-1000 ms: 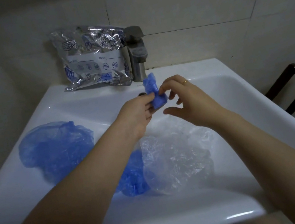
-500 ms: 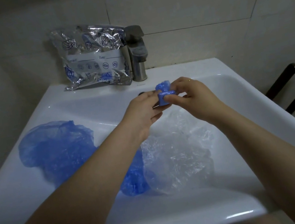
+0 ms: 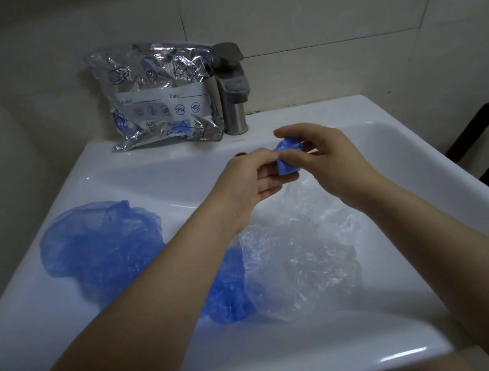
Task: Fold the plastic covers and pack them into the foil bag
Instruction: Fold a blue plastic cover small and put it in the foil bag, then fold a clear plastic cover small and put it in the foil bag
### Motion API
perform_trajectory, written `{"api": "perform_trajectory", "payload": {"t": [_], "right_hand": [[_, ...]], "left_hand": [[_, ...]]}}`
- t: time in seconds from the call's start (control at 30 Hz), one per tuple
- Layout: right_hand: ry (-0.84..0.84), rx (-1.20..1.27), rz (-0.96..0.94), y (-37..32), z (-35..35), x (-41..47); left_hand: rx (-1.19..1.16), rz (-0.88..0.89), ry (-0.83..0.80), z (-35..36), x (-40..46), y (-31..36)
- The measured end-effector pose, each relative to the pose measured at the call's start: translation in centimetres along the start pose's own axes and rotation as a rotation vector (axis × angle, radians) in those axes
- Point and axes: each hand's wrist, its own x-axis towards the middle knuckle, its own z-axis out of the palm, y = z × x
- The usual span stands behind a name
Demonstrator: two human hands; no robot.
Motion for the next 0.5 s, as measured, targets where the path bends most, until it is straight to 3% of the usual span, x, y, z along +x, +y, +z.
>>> {"api": "perform_trajectory", "payload": {"t": [0.1, 0.23, 0.37, 0.5], "right_hand": [[0.067, 0.096, 0.073, -0.1, -0.3, -0.1], [0.025, 0.195, 0.124, -0.9, -0.2, 0.1], [-0.043, 0.216, 0.201, -1.6, -0.5, 0.6], [-0.222, 0.256, 0.226, -2.3, -1.2, 0.8]], "left_hand": [[0.233, 0.068, -0.018, 0.4, 0.0, -0.2], [0.452, 0.191, 0.141, 0.0, 0.2, -0.3], [0.643, 0.335, 0.106, -1.5, 0.1, 0.3], [0.834, 0.495, 0.008, -3.1, -0.3, 1.7]]}}
